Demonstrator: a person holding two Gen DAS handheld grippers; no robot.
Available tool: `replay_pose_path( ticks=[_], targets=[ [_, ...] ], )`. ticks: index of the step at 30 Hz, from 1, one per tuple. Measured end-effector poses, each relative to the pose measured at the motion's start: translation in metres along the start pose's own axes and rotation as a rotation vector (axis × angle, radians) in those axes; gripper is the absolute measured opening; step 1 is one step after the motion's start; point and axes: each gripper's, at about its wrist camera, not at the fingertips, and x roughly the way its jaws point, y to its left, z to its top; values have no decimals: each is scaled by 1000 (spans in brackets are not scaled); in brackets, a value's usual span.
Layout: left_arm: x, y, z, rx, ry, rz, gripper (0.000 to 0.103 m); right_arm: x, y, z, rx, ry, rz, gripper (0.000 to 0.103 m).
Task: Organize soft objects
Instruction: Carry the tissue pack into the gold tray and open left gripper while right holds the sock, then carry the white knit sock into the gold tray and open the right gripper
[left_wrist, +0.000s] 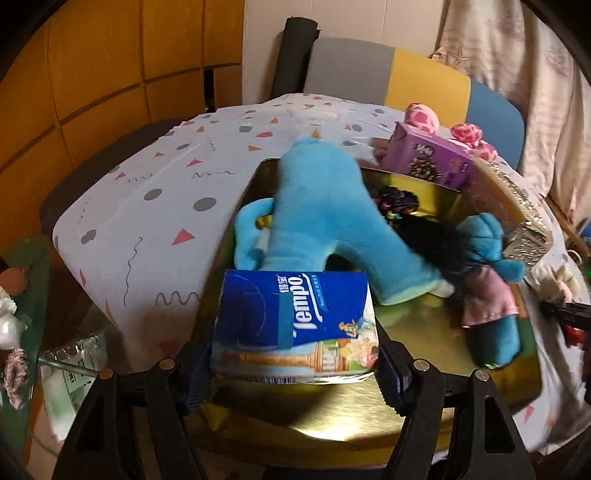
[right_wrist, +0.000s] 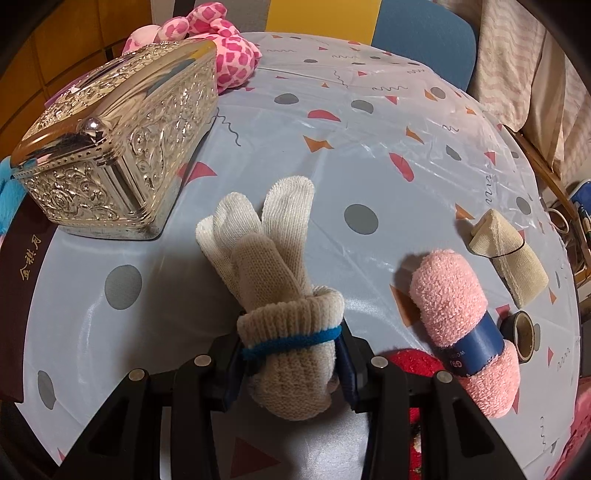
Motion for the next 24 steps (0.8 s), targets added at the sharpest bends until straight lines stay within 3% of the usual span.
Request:
replay_pose_path(
  ticks=[2,4,16,24],
  targets=[
    [6,4,-2,5,-5,13,85,0,0,0,1,0,0,42],
    [9,3,-4,24,-1,30,88,1,-1,1,2,1,3,42],
    [-13,-21,13,46,-98,56,88,1,3,1,-24,-6,-19,42],
    [-25,-48,24,57,-130,7,89,0,9,-2,-45,-16,-59,41]
  ],
)
